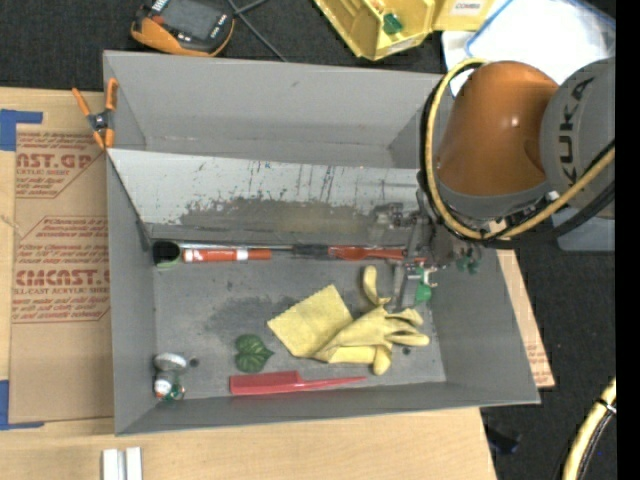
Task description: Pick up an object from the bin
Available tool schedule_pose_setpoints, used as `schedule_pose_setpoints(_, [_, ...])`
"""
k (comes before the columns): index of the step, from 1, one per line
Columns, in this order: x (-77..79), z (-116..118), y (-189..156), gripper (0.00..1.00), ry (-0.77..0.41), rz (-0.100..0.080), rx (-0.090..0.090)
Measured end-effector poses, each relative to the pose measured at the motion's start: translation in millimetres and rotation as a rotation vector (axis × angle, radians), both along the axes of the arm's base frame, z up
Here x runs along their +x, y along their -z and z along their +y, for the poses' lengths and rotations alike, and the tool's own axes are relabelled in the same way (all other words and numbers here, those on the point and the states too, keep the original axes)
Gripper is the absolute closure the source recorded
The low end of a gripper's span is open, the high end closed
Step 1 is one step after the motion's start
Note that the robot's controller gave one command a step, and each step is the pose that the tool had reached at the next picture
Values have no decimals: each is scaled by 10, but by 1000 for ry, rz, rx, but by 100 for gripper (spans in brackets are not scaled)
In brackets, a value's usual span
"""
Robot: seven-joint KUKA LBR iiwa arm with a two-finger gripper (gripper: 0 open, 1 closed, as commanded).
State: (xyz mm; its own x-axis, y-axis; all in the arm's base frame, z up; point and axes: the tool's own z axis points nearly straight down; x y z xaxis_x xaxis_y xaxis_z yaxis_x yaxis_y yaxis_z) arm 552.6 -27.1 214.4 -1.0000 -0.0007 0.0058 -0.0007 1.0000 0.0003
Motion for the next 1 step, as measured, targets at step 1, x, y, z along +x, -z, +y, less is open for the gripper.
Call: schedule_pose_setpoints(1, [16, -1, -44, 0, 0, -8, -1])
